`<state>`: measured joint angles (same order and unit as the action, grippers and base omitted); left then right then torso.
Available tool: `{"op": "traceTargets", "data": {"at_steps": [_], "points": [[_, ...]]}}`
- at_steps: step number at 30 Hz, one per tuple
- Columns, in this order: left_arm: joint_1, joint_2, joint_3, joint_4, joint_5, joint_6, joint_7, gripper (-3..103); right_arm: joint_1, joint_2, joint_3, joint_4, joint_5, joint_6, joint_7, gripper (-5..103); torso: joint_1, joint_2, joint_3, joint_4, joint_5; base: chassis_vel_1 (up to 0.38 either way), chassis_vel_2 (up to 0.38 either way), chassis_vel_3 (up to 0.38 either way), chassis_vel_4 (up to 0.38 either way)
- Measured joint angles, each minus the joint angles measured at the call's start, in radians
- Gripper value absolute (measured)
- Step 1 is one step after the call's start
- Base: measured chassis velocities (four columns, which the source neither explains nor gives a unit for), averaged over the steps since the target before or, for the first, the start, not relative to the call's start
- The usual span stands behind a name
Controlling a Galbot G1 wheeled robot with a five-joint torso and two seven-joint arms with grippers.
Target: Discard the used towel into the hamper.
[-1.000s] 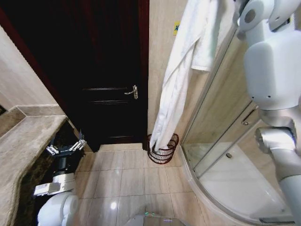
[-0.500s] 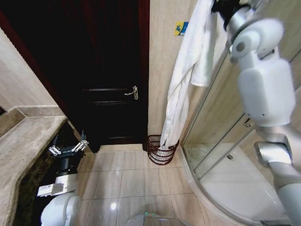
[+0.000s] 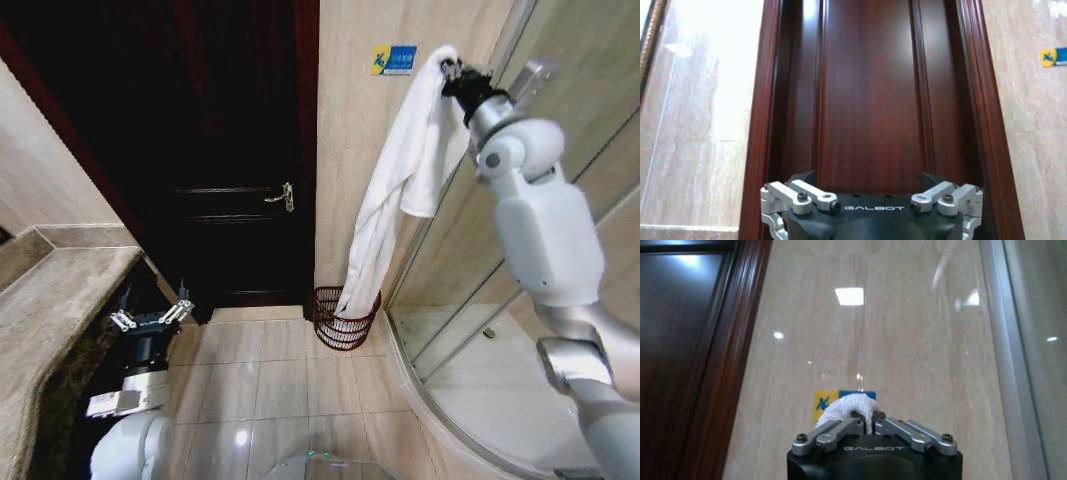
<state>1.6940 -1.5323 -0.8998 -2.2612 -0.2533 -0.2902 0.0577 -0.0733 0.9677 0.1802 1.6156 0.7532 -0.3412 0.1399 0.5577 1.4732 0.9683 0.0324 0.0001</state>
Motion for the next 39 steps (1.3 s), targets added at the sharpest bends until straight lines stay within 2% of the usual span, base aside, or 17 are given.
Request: {"op": "traceTargets", "data": {"at_steps": [3,10,17,39], "points": [[0.013,-0.009,0.001,-0.002,0.017,-0.018,0.029,100,-0.011,0.008,0.012,-0.007,-0.004,0.013,-0.001,3,-0.011,-0.024,-0.013,0.0001,-0.0001,0.0,0.0,0.0,0.0],[0.02,-0.022,-0.001,-0.006,0.029,-0.04,0.051,100,-0.011,0.017,0.017,-0.016,-0.004,0.019,-0.001,3,-0.03,-0.066,-0.035,0.0,-0.0001,0.0,0.0,0.0,0.0],[0.037,-0.027,-0.006,0.015,0.03,-0.079,0.055,100,0.005,0.047,0.015,-0.041,-0.005,0.04,0.011,3,-0.052,-0.113,-0.06,0.0,0.0001,0.0,0.0,0.0,0.0],[0.067,-0.067,0.009,-0.009,0.062,-0.118,0.071,100,0.135,0.07,-0.076,-0.128,0.026,0.043,0.022,3,-0.109,-0.239,-0.129,0.0,-0.0002,0.0,0.0,0.0,0.0]]}}
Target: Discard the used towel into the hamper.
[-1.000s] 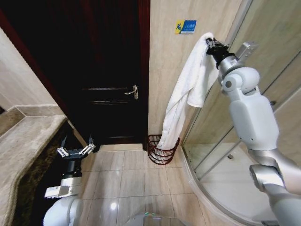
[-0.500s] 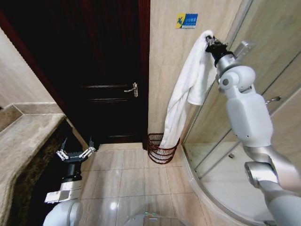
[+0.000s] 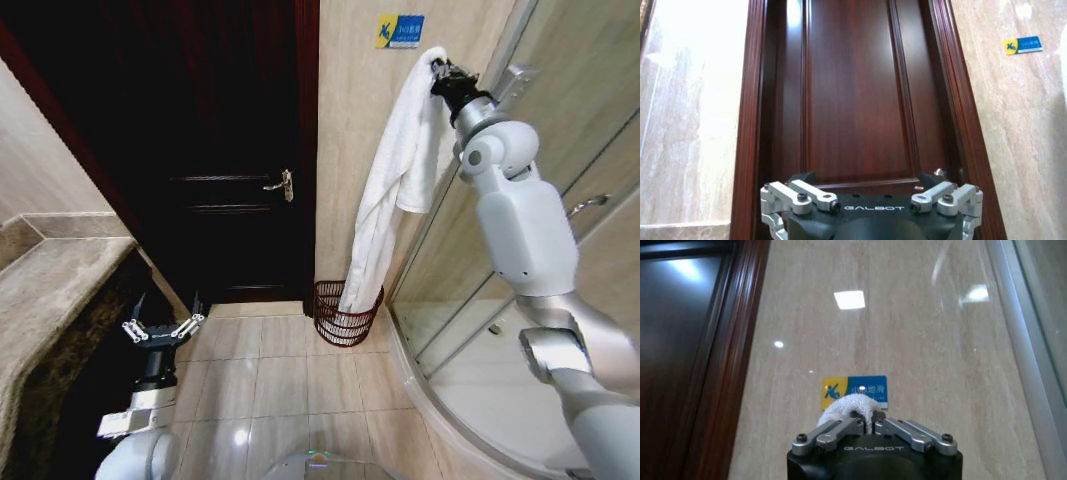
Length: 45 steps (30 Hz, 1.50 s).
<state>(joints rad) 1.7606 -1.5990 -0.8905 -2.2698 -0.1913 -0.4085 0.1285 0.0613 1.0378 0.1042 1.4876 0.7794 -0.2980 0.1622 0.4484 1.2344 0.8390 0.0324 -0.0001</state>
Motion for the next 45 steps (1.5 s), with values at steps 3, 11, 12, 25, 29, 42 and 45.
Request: {"op": "traceTargets", "data": {"at_steps": [3,11,12,25,29,42,45], "points": [[0.006,-0.002,-0.003,-0.002,0.0,-0.006,0.0,100,0.014,0.002,-0.008,-0.016,0.008,-0.004,0.001,3,-0.008,-0.017,-0.009,0.0,0.0002,0.0,0.0,0.0,0.0],[0.008,-0.001,-0.017,-0.023,-0.001,-0.003,-0.001,100,0.035,0.0,-0.03,-0.035,0.045,-0.014,0.019,3,-0.026,-0.058,-0.032,0.0,0.0002,0.0,0.0,0.0,0.0],[0.01,-0.001,-0.019,-0.028,-0.002,-0.003,-0.001,100,0.039,-0.002,-0.036,-0.038,0.051,-0.015,0.02,3,-0.03,-0.066,-0.037,0.0,0.0001,0.0,0.0,0.0,0.0],[0.008,-0.009,-0.019,-0.032,0.01,-0.002,0.001,100,0.072,0.016,-0.054,-0.09,0.046,-0.015,0.002,3,-0.062,-0.137,-0.075,0.0,0.0001,0.0,0.0,0.0,0.0],[0.009,-0.009,-0.014,-0.032,0.011,-0.001,0.003,100,0.077,0.017,-0.056,-0.1,0.043,-0.015,0.0,3,-0.07,-0.154,-0.084,-0.0001,0.0002,0.0,0.0,0.0,0.0],[0.018,-0.009,-0.023,-0.025,0.013,-0.016,0.008,100,0.097,0.032,-0.077,-0.134,0.033,-0.009,-0.007,3,-0.099,-0.22,-0.121,0.0,0.0,0.0,0.0,0.0,0.0],[0.024,-0.009,-0.021,-0.031,0.017,-0.018,0.008,100,0.093,0.033,-0.077,-0.135,0.029,0.0,-0.008,3,-0.104,-0.23,-0.126,0.0,0.0,0.0,0.0,0.0,0.0]]}}
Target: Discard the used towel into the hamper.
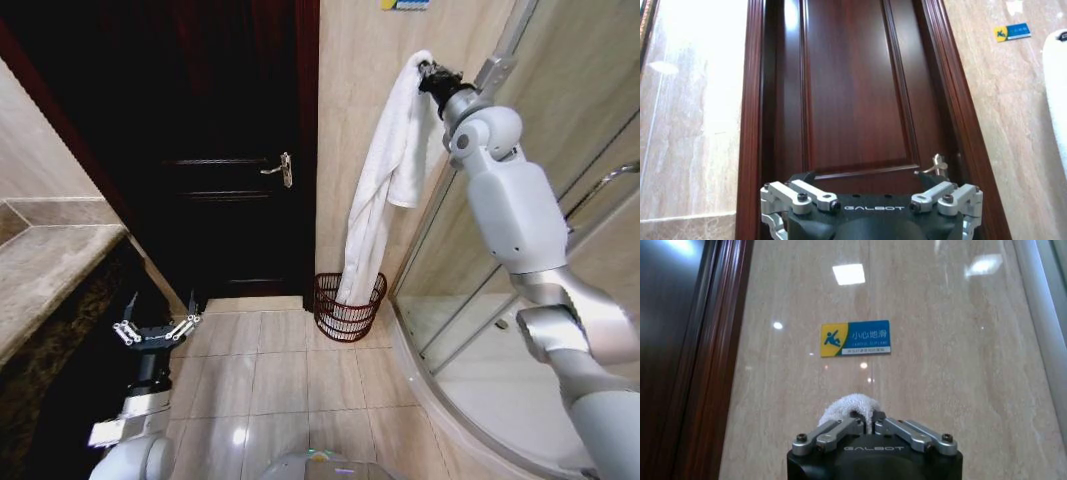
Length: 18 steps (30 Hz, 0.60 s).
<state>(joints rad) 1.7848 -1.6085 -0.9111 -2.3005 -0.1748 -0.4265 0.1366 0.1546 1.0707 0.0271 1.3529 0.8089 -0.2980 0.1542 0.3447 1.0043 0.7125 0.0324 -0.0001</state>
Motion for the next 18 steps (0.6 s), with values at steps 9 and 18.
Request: {"op": "traceTargets", "data": {"at_steps": [9,18], "points": [[0.011,0.0,0.018,-0.026,0.024,-0.005,0.007,100,-0.021,-0.012,0.019,0.003,-0.005,0.005,-0.009,3,-0.019,-0.044,-0.025,0.0,0.0001,0.0,0.0,0.0,0.0],[0.012,0.0,0.027,-0.039,0.031,0.004,0.014,100,-0.029,-0.022,0.03,0.005,-0.001,0.005,-0.014,3,-0.037,-0.086,-0.048,-0.0001,0.0001,0.0,0.0,0.0,0.0]]}}
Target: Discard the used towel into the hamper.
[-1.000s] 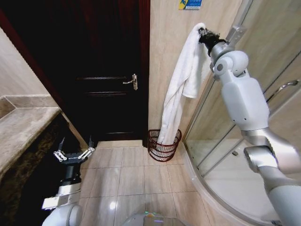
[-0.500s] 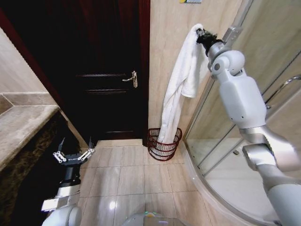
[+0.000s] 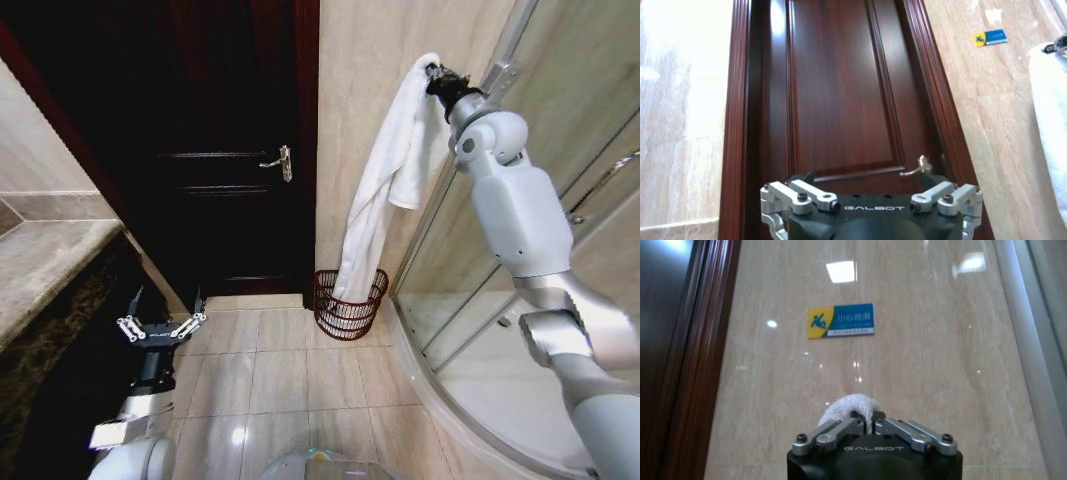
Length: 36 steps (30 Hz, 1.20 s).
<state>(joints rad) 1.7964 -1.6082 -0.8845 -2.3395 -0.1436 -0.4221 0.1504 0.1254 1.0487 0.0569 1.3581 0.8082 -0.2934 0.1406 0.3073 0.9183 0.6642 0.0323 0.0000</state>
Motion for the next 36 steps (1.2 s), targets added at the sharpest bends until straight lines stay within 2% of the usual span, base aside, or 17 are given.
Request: {"op": "traceTargets", "data": {"at_steps": [14,25,31,36], "points": [[0.006,0.0,0.006,0.0,0.002,-0.012,0.002,100,-0.053,0.008,0.006,0.033,-0.012,-0.002,0.004,3,-0.028,-0.063,-0.036,0.0,-0.0001,0.0,0.0,0.0,0.0],[0.003,0.0,-0.009,0.017,-0.006,-0.019,0.002,100,-0.118,0.038,0.049,0.035,-0.06,0.007,-0.022,3,-0.049,-0.111,-0.063,0.0002,-0.0002,0.0,0.0,0.0,0.0],[-0.008,0.0,-0.004,0.041,-0.008,-0.018,0.003,100,-0.173,0.017,0.069,0.056,-0.061,0.011,-0.032,3,-0.061,-0.139,-0.078,-0.0001,0.0003,0.0,0.0,0.0,0.0],[-0.01,0.0,-0.005,0.048,-0.015,-0.013,0.006,100,-0.139,0.005,0.046,0.038,-0.03,0.011,-0.037,3,-0.071,-0.162,-0.092,0.0,0.0,0.0,0.0,0.0,0.0]]}}
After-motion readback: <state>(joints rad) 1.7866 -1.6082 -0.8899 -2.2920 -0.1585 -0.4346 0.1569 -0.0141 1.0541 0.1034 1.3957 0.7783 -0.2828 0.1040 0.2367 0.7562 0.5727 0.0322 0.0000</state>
